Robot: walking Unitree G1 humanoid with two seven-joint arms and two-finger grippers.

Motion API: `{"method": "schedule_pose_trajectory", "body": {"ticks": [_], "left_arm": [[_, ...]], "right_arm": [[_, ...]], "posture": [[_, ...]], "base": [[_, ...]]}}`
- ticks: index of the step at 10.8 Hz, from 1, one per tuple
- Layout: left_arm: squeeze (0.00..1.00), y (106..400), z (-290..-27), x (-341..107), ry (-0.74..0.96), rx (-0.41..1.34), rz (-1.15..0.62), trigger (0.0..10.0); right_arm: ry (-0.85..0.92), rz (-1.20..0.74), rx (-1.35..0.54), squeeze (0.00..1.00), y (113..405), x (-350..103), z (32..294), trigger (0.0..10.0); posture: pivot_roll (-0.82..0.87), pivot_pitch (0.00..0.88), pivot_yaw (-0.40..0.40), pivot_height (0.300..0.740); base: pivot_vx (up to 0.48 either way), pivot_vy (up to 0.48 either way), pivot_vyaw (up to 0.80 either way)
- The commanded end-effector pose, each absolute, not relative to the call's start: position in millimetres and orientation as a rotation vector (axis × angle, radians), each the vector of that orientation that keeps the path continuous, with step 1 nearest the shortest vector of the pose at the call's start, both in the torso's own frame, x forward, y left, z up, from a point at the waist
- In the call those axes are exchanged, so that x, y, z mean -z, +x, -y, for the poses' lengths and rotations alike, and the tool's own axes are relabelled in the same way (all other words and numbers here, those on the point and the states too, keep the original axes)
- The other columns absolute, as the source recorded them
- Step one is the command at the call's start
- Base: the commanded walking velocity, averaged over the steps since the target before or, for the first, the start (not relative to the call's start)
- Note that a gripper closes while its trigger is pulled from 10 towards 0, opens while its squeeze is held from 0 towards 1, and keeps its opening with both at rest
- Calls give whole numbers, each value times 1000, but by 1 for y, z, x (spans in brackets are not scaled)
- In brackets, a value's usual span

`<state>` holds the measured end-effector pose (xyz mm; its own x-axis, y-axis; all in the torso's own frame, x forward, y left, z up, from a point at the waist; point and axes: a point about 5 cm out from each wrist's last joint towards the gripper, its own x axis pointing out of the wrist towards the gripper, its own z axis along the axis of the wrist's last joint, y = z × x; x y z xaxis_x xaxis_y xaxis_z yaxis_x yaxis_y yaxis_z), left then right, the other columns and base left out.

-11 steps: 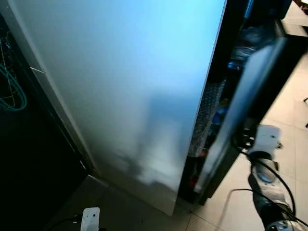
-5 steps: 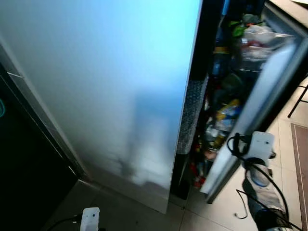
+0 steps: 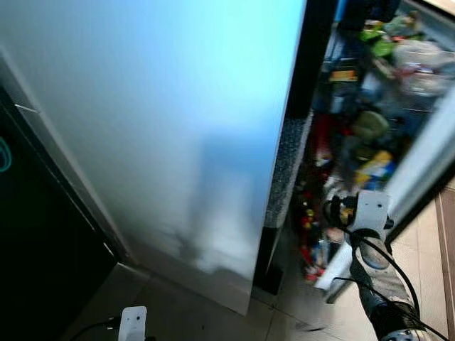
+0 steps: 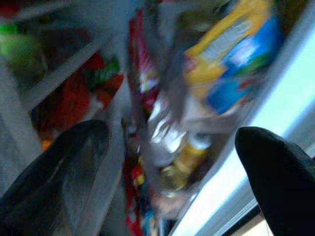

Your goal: Restocking fridge

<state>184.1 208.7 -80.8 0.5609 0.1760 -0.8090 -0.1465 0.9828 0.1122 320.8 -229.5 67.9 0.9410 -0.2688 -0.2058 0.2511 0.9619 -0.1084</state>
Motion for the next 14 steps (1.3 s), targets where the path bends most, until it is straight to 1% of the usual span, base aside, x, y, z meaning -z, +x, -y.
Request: {"method": "schedule_pose_trajectory", "body": {"ticks": [1, 4, 5, 6, 7, 9, 11, 13, 14], "left_arm": [[0, 179, -209, 83, 32, -194, -982, 10000], [0, 180, -207, 84, 33, -182, -982, 10000], [0, 180, -207, 84, 29, -180, -983, 10000], [0, 179, -206, 84, 21, -176, -986, 10000], [0, 179, -207, 84, 22, -177, -988, 10000], [0, 177, -205, 85, 12, -165, -996, 10000], [0, 177, -204, 86, -9, -172, -996, 10000], [0, 176, -204, 86, -2, -171, -1001, 10000], [0, 171, -205, 88, 22, -159, -1023, 10000]], "right_arm": [[-100, -290, 277, 0, 314, -56, 241, 10000], [-107, -421, 251, 0, 296, -28, 250, 10000], [-107, -491, 245, 0, 284, -13, 252, 10000], [-73, -608, 225, 0, 262, 13, 252, 10000], [-37, -674, 189, 0, 249, 27, 246, 10000], [-49, -824, 101, 0, 218, 55, 231, 10000], [-33, -913, 35, 0, 197, 70, 220, 10000], [-2, -995, 36, 0, 177, 83, 213, 10000], [-21, -1034, 43, 0, 170, 87, 212, 10000]], "posture": [[-126, 0, 12, 740], [-132, 0, 13, 740], [-125, 0, 9, 740], [-124, 0, 9, 740], [-124, 0, 9, 740], [-124, 0, 11, 740], [-109, 0, 6, 740], [-97, 0, 3, 740], [-92, 0, 2, 740]], "base": [[0, 0, 0], [0, 0, 0], [0, 0, 0], [0, 0, 0], [0, 0, 0], [0, 0, 0], [0, 0, 0], [0, 0, 0], [0, 0, 0]]}}
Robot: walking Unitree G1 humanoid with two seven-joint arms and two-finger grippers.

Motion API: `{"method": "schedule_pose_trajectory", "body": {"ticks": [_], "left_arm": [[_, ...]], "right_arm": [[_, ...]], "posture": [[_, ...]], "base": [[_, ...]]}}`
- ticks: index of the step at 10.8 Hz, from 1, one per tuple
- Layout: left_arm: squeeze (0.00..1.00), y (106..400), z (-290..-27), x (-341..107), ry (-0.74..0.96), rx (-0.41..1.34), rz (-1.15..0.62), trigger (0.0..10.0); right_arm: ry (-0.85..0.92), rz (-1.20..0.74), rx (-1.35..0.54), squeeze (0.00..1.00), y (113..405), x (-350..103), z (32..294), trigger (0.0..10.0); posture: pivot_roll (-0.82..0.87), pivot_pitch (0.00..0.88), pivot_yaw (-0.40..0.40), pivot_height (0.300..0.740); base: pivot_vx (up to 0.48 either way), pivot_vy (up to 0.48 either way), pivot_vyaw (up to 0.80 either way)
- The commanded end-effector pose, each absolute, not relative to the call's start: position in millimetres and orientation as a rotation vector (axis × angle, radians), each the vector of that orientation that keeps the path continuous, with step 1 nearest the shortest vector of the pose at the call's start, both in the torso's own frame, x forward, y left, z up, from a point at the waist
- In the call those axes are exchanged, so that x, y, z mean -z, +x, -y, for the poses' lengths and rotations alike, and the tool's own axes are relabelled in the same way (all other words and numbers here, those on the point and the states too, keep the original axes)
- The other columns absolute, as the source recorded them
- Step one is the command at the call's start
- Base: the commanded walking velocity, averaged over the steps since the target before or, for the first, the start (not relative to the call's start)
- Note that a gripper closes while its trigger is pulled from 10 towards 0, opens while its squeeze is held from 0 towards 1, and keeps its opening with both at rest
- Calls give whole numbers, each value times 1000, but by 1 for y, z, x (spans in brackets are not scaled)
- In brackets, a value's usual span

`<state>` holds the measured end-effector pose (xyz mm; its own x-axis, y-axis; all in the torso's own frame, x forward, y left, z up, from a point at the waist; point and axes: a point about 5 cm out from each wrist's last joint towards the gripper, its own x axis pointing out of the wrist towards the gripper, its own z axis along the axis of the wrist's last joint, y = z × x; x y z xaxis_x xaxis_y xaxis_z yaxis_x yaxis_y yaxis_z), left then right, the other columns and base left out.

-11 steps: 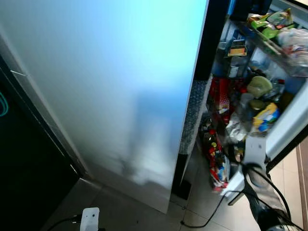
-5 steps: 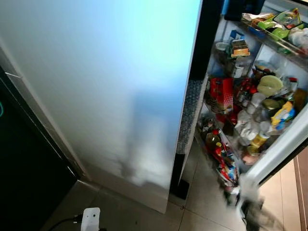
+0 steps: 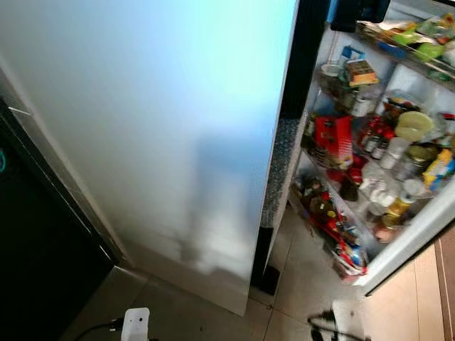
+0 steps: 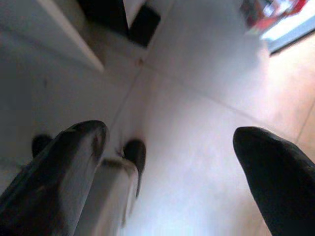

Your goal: Restocking fridge

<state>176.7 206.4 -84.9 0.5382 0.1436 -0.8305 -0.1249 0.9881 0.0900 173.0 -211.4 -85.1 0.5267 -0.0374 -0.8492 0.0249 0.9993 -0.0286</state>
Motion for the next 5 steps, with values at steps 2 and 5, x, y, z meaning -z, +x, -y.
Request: {"method": "schedule_pose_trajectory", "body": {"ticks": [2, 5], "left_arm": [[0, 148, -218, 95, 64, -148, -1068, 10000], [0, 143, -220, 96, 56, -159, -1080, 10000]], "right_arm": [[-22, -1031, 9, 0, 168, 88, 207, 10000], [-35, -1017, -25, 0, 170, 87, 205, 10000]], "posture": [[-99, 0, 4, 740], [-104, 0, 3, 740]], "base": [[0, -163, 0], [0, -354, 177]]}}
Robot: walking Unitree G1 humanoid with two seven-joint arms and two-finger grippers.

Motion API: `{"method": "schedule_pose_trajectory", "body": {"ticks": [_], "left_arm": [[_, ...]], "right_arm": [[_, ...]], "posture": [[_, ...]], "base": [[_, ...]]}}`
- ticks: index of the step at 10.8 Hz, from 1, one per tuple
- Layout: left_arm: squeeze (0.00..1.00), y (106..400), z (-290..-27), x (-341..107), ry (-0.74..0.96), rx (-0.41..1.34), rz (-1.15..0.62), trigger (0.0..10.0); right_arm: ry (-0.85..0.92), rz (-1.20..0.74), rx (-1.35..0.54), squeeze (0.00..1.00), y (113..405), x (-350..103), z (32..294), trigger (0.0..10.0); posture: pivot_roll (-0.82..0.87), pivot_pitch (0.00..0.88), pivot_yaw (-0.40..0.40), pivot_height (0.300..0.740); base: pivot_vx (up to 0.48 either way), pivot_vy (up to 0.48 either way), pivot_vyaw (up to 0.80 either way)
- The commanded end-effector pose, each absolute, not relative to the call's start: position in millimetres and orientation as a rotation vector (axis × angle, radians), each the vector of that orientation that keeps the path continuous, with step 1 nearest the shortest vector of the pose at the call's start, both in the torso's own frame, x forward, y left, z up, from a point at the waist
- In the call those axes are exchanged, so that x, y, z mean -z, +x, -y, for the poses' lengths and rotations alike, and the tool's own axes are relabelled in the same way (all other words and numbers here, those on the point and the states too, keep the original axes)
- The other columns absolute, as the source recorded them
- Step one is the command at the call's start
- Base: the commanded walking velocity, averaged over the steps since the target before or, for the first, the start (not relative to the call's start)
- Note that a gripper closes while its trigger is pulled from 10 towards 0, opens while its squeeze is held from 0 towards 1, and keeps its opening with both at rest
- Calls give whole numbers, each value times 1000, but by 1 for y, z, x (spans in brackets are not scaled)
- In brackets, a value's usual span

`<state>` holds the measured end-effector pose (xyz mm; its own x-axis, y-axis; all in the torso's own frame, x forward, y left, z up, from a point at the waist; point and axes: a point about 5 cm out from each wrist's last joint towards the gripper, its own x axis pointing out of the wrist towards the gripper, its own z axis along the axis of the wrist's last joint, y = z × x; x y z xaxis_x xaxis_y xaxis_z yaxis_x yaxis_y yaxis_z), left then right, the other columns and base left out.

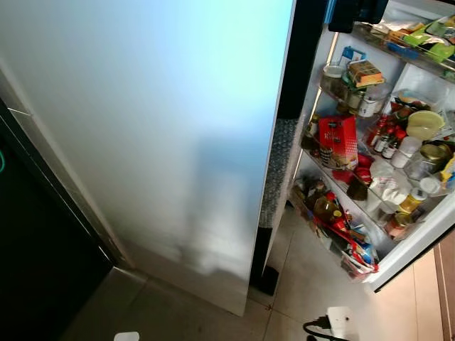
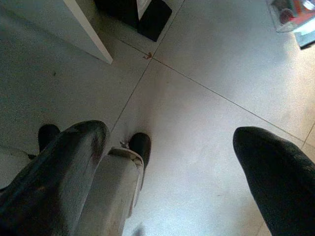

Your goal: Restocking fridge

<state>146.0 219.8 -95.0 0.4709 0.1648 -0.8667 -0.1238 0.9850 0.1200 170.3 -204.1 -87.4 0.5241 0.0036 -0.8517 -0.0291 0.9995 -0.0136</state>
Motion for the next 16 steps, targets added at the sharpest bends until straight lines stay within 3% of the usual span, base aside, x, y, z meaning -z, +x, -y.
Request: {"method": "schedule_pose_trajectory", "body": {"ticks": [1, 16], "left_arm": [[0, 142, -220, 96, 57, -156, -1081, 10000], [0, 135, -226, 98, 81, -149, -1096, 10000]], "right_arm": [[-41, -1014, -25, 0, 172, 86, 206, 10000], [7, -955, 11, 0, 173, 86, 201, 10000]], "posture": [[-104, 0, 3, 740], [-130, 0, 18, 740]], "base": [[0, -349, 531], [0, -341, 42]]}}
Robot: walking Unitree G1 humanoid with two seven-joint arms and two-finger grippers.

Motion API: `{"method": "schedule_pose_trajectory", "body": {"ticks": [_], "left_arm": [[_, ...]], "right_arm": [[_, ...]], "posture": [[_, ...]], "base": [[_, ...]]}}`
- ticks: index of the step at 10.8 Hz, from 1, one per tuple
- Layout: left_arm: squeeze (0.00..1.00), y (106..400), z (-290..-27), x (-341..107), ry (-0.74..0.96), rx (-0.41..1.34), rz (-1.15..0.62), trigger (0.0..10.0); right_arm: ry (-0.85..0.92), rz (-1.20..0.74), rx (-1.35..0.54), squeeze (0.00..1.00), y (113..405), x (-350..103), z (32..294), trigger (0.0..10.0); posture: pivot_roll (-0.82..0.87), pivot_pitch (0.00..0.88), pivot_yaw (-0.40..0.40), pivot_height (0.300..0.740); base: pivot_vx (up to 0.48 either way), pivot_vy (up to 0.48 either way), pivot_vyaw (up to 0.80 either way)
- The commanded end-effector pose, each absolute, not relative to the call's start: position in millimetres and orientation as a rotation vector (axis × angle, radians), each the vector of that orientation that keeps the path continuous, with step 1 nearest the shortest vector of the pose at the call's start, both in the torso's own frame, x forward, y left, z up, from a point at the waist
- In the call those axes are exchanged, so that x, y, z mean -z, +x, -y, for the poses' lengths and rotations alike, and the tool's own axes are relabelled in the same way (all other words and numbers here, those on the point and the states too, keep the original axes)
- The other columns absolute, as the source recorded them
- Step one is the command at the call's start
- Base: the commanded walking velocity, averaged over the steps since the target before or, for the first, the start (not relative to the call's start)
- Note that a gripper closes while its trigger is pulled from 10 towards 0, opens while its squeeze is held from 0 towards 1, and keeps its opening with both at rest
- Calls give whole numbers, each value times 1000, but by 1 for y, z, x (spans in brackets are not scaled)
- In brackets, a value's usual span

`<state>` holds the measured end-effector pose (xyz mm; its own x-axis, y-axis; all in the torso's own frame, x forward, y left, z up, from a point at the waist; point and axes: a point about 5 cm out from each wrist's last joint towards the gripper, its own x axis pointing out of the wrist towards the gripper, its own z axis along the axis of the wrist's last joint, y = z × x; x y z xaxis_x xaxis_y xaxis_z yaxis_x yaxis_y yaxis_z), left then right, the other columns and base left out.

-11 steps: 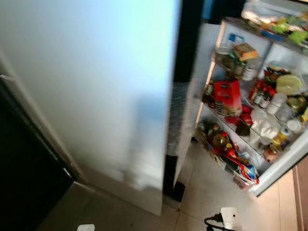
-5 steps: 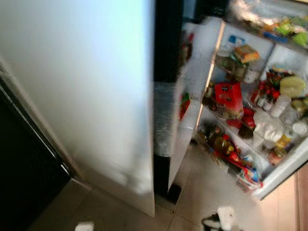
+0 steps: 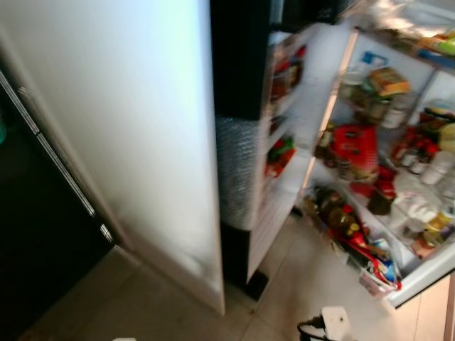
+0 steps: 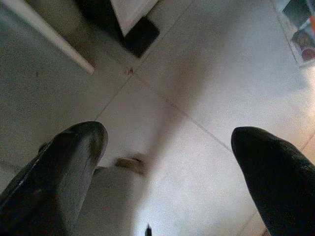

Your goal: Restocking fridge

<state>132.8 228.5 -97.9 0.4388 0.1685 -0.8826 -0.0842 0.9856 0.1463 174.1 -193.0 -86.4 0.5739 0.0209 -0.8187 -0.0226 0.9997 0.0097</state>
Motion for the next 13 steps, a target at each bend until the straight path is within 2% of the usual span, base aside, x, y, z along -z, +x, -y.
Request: {"method": "schedule_pose_trajectory", "body": {"ticks": [1, 6, 10, 13], "left_arm": [[0, 133, -226, 98, 80, -151, -1099, 10000], [0, 133, -226, 98, 76, -154, -1098, 10000], [0, 134, -225, 98, 73, -158, -1094, 10000], [0, 133, -225, 98, 73, -161, -1097, 10000]], "right_arm": [[11, -946, 23, 0, 175, 85, 202, 10000], [0, -935, 28, 0, 178, 83, 204, 10000], [-20, -918, 32, 0, 183, 79, 214, 10000], [14, -910, 56, 0, 183, 78, 216, 10000]], "posture": [[-132, 0, 17, 740], [-131, 0, 13, 740], [-126, 0, 11, 740], [-123, 0, 14, 740]], "base": [[0, -334, 0], [0, -334, 0], [0, -318, 753], [0, -295, 156]]}}
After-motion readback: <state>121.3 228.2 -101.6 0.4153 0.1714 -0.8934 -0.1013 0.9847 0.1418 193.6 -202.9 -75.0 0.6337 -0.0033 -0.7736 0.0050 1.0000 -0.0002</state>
